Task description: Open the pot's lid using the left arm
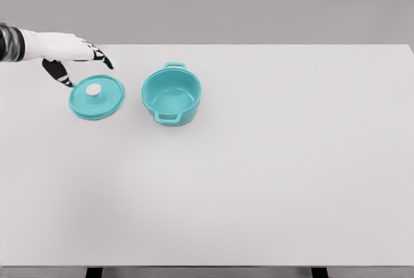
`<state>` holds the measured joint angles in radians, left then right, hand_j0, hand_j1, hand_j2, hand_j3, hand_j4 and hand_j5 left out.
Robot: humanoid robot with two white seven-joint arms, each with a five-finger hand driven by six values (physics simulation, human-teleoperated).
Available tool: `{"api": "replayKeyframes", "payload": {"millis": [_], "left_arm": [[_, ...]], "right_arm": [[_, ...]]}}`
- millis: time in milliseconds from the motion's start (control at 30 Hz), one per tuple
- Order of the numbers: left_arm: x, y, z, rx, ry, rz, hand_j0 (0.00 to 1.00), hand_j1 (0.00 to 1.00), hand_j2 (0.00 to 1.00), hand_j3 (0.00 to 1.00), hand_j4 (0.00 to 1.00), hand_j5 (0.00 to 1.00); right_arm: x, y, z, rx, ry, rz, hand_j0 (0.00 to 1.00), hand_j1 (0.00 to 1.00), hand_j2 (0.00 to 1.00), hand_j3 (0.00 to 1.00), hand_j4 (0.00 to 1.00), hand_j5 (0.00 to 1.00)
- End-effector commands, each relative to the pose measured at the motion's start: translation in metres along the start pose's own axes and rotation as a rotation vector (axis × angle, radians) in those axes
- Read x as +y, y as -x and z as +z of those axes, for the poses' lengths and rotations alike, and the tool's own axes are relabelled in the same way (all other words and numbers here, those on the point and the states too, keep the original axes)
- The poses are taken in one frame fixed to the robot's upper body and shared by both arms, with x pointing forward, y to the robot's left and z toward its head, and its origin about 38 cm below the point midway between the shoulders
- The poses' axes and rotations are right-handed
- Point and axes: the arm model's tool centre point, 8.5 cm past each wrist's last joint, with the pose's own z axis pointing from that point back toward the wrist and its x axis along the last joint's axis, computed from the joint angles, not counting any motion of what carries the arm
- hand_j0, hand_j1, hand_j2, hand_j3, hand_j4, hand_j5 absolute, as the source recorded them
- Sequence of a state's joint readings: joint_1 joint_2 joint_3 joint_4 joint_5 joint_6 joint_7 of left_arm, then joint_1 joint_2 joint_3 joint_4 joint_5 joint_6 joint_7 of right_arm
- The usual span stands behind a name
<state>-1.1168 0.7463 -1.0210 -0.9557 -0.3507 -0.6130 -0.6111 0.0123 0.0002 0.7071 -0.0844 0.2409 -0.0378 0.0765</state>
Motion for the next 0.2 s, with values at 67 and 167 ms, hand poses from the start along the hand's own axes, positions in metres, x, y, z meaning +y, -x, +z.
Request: {"api": "replayKeyframes", "payload": {"millis": [67, 167], "left_arm": [[-0.04, 0.056, 0.039, 0.131, -0.01, 0.22, 1.0, 1.0, 1.0, 1.0, 1.0, 1.0], [-0.041, 0.056, 0.039, 0.13, -0.01, 0.224, 1.0, 1.0, 1.0, 1.0, 1.0, 1.0]], "right_arm": [[-0.001, -0.001, 0.0, -0.001, 0.001, 0.0, 1.0, 1.0, 1.0, 1.0, 1.0, 1.0], [-0.001, 0.0, 0.0, 0.0, 0.001, 0.0, 1.0, 1.0, 1.0, 1.0, 1.0, 1.0]]}}
